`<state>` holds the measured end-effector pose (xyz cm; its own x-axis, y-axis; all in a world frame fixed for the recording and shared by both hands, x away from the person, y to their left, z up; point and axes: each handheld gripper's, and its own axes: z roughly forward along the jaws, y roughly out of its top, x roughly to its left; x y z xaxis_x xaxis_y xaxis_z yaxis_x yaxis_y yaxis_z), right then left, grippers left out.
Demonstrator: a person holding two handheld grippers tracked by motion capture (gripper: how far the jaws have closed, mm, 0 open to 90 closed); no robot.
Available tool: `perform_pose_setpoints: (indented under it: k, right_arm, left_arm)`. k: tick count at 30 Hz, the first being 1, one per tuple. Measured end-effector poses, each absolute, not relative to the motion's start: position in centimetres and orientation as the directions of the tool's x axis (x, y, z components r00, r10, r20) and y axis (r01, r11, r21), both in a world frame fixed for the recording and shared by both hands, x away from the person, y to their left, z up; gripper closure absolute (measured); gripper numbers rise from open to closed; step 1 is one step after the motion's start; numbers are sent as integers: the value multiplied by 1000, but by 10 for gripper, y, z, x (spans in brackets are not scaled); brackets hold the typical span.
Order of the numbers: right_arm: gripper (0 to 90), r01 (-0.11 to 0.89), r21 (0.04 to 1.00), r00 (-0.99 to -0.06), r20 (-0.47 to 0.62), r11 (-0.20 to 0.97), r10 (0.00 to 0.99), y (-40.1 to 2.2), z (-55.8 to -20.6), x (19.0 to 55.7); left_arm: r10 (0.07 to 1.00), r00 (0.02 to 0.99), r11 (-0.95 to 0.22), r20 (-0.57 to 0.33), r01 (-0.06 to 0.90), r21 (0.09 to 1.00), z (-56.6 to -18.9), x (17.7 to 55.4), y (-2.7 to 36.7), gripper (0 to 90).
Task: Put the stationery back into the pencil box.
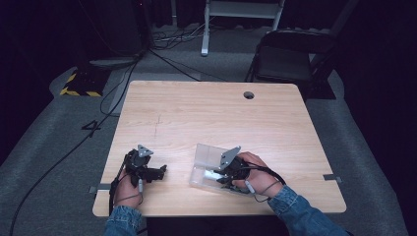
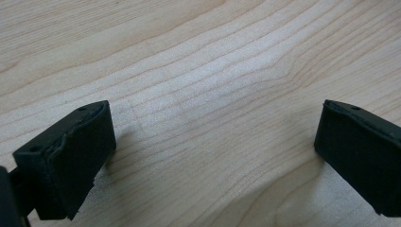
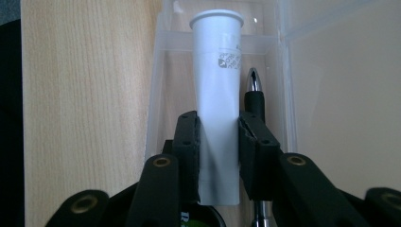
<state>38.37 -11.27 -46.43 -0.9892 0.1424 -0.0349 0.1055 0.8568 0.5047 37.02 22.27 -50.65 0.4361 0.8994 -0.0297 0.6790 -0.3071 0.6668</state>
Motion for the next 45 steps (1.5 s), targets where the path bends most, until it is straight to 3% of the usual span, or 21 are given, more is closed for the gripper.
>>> perform_pose_setpoints:
  k: [9,13,18,24,33,45]
  right_arm:
    - [711,87,501,-990,-51,861,130,-116,-459,385]
    - [711,13,472,-995,-82,882,58,-115,-460,384]
    - [710,5,458,-996,-74,889,44,-114,-462,383]
    - [668,52,482,-997,-27,875,74,-115,-462,385]
    - [620,74,528,-992,-49,846,118,-120,-455,386]
    - [547,168,664,-959,-60,728,276,-147,-425,392]
  left_arm:
    - [899,436,-308,-29,679,667,-506,370,223,1]
    - [900,436,-307,-30,679,667,-506,370,223,1]
    - [899,436,-308,-29,679,667,-506,370,223,1]
    - [900,436,-307,-30,679,667,-506,370,223,1]
    - [899,436,-307,-30,679,667,-506,370,223,1]
    - [900,436,-307,-30,679,667,-506,370,223,1]
